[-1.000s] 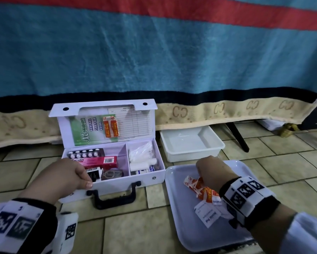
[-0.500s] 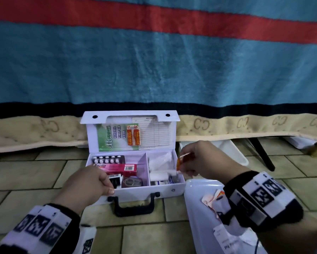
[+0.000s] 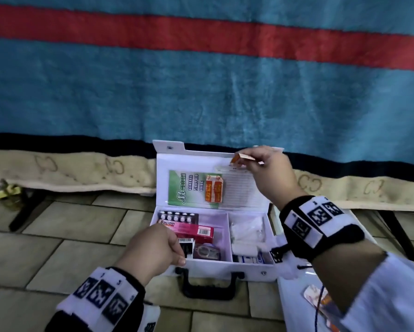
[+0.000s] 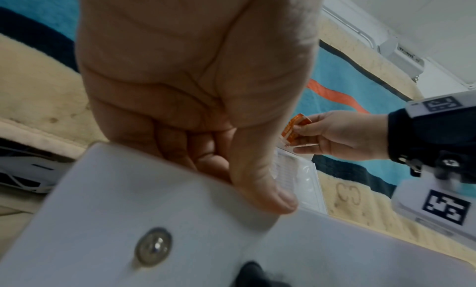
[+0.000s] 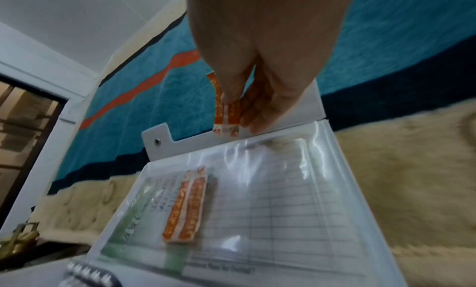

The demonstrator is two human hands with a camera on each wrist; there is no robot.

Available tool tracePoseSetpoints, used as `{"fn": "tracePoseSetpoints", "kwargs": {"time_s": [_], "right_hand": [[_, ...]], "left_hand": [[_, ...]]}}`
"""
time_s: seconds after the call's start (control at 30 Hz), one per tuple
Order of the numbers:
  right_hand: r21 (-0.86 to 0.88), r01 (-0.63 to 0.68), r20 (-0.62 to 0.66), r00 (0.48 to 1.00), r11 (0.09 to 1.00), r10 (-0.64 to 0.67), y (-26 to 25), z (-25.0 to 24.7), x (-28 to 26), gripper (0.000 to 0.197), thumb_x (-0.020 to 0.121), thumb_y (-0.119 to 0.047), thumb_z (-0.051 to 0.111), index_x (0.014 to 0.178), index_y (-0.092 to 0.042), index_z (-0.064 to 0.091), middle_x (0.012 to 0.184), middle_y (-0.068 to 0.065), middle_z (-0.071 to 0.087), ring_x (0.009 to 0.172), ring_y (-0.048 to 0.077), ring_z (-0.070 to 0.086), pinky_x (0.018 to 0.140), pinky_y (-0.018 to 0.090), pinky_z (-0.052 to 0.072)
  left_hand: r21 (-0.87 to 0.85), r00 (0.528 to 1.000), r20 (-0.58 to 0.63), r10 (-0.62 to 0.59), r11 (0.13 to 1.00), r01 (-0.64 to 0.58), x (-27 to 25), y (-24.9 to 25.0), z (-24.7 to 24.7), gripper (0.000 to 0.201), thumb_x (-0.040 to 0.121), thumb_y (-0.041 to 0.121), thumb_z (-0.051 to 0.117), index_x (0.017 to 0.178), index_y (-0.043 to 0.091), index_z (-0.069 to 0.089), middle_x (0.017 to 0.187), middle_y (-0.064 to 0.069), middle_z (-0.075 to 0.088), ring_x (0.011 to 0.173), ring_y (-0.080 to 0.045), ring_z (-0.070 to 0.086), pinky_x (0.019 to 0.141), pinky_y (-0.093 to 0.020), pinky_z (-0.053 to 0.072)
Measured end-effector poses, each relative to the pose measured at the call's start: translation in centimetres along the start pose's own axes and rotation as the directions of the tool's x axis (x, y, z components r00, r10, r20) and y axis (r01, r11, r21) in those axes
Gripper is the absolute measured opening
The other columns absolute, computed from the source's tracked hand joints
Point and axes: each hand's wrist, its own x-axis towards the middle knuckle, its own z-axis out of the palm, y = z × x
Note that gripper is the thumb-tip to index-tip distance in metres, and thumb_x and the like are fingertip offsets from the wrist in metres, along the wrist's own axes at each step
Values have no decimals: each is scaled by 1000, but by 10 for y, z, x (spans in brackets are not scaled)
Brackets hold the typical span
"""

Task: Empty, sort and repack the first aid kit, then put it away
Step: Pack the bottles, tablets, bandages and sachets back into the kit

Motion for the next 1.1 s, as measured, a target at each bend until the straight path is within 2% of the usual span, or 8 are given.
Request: {"fn": "tracePoseSetpoints", "kwargs": {"time_s": [0.1, 0.17, 0.33, 0.47, 0.57, 0.77, 0.9, 1.1], "right_hand": [[0, -46, 69, 997, 999, 46, -1, 7, 9, 21, 83, 2, 63, 89, -13, 76, 80, -5, 69, 69, -10, 60, 69, 6, 43], [-111, -57, 137, 988, 992, 72, 1, 14, 11, 18, 80, 0, 68, 86, -15, 76, 73, -11, 66, 59, -11, 57, 61, 1, 40], [-371, 16, 162, 986, 929, 48, -2, 20, 13, 26, 82, -8, 58, 92, -26, 75, 97, 4, 72, 101, 20, 60, 94, 31, 44], [-520, 125, 224, 975, 845, -6, -10, 22, 5, 18, 90, -34, 56, 97, -29, 71, 100, -4, 70, 115, 16, 43, 101, 37, 20], [-557, 105, 225, 974, 824, 28, -11, 23, 1, 30, 92, -45, 48, 92, -26, 72, 97, -6, 67, 117, 15, 37, 101, 40, 17], [-444, 96, 289, 957, 891, 41, -7, 20, 7, 18, 90, -21, 57, 88, -21, 74, 94, 1, 73, 100, 25, 59, 87, 33, 47], [-497, 73, 309, 946, 864, 98, -13, 18, 9, 20, 91, -20, 55, 101, -25, 72, 103, 0, 72, 106, 24, 59, 95, 32, 43], [-517, 27, 324, 932, 856, 166, -16, 21, 3, 27, 88, -18, 46, 94, -25, 71, 97, -2, 72, 101, 21, 61, 100, 34, 36]], "left_hand": [[-12, 1000, 8, -3, 1000, 3, 2, -1, -1, 31, 64, 23, 84, 45, 31, 62, 49, 19, 57, 58, 3, 53, 54, -16, 36], [-19, 1000, 8, -7, 1000, 7, 2, -1, -1, 30, 64, 24, 85, 45, 31, 62, 50, 19, 59, 59, 2, 55, 57, -17, 38], [-5, 1000, -8, 1, 1000, -1, 2, -3, 0, 29, 64, 26, 85, 46, 31, 63, 55, 17, 61, 64, 2, 57, 60, -17, 39], [-13, 1000, -8, -2, 1000, 2, 3, -4, 1, 28, 63, 26, 85, 47, 31, 63, 58, 16, 63, 67, -2, 60, 62, -17, 41], [-4, 1000, -15, -7, 1000, 7, 4, -4, 2, 27, 62, 27, 85, 46, 32, 64, 58, 15, 63, 69, -3, 61, 64, -17, 43], [2, 1000, -22, 1, 1000, -1, 3, -4, 1, 27, 63, 27, 85, 47, 31, 63, 58, 16, 62, 65, -2, 58, 61, -17, 40], [3, 1000, -14, -8, 1000, 8, 4, -5, 2, 28, 62, 27, 85, 46, 31, 63, 58, 16, 62, 65, -2, 58, 61, -16, 40], [-13, 1000, -13, -15, 1000, 15, 5, -5, 2, 28, 62, 26, 85, 45, 31, 63, 55, 16, 61, 65, -4, 59, 63, -17, 41]]}}
